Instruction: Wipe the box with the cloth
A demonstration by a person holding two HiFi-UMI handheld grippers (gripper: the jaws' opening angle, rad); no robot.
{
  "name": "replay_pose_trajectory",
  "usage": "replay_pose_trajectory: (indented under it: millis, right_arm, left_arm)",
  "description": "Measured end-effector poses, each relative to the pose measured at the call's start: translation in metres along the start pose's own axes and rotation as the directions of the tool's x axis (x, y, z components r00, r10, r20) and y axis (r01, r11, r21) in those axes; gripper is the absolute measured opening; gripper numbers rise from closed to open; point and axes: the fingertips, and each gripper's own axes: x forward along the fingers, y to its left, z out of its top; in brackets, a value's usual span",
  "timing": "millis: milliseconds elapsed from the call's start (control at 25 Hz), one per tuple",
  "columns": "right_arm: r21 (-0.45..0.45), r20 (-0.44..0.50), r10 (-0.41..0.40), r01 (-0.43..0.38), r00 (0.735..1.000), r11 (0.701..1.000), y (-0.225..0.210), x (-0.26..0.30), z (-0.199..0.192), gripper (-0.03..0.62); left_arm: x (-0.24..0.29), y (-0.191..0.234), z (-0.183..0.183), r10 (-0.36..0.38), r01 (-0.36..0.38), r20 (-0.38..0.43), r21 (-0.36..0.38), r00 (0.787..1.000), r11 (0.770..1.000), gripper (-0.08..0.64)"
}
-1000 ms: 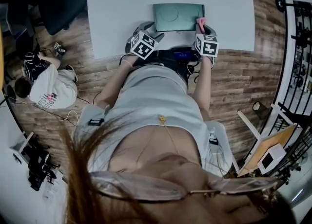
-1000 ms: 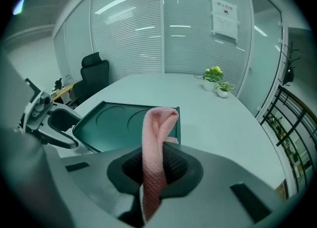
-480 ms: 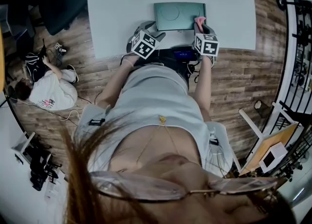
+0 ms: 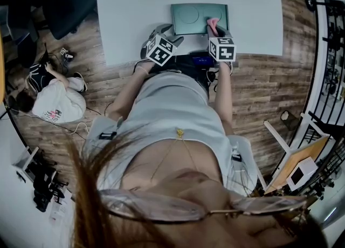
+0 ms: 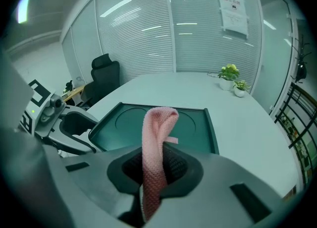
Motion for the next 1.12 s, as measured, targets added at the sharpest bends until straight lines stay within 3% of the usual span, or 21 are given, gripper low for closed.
replay_pose_trajectory:
  millis: [640, 1120]
  right_arm:
    - [-0.032, -0.025, 0.117, -0.118, 0.993, 0.993, 0.048, 0.013, 0.01, 0.038]
    - [-0.05, -0.044, 0.236, -0.238, 0.971, 0.97, 0.095, 0.023, 0.015, 0.038]
  left_arm:
    - [0.0, -0.003, 0.002, -0.018, 0.018, 0.015, -0.016, 1.0, 1.0, 0.285]
    - [0.0, -0.003, 0.002, -0.021, 0.021, 0.017, -0.019, 1.0, 1.0, 0.285]
